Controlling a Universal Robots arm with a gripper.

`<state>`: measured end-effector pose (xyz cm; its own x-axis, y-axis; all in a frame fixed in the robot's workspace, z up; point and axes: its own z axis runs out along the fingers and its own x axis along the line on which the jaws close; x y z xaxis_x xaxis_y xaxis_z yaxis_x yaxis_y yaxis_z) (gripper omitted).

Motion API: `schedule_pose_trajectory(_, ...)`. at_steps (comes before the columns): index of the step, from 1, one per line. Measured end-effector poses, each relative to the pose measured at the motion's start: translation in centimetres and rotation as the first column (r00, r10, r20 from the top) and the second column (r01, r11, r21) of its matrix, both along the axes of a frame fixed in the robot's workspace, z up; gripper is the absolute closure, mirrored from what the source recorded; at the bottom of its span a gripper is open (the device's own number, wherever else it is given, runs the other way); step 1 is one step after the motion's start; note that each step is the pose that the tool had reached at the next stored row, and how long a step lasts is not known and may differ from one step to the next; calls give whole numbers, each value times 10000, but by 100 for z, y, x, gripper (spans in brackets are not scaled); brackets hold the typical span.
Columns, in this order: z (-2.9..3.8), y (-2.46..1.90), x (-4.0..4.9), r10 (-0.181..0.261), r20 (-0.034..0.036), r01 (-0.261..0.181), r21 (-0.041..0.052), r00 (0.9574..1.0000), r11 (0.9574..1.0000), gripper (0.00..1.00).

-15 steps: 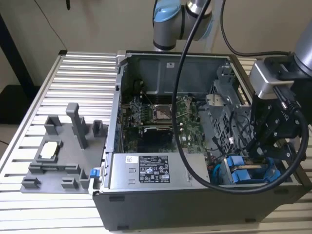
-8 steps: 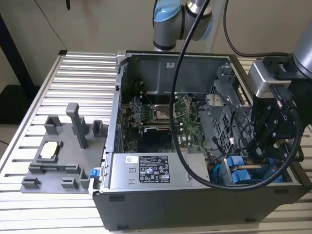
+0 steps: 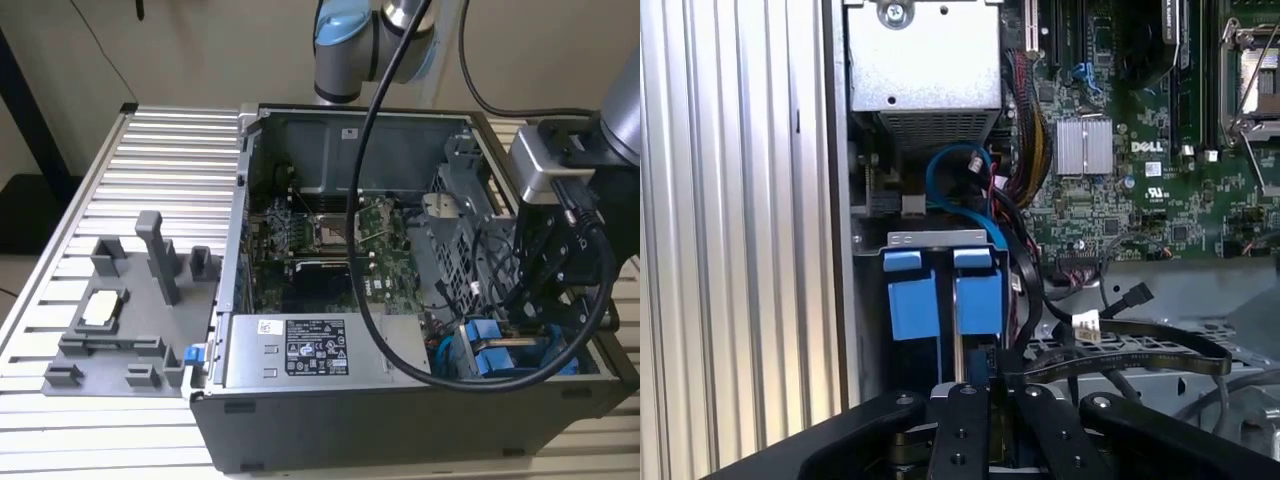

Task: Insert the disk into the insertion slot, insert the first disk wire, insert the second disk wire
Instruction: 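Insert the second disk wire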

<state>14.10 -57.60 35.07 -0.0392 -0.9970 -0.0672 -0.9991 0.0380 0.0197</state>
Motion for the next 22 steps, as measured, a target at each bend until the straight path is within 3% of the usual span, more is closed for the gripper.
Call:
schedule_pose_trajectory(3, -15, 0, 10, 0, 7, 0, 81, 10000, 10000, 84)
schedule_pose_trajectory(22, -93, -1, 82, -1, 6, 1, 76, 10000, 10000, 84)
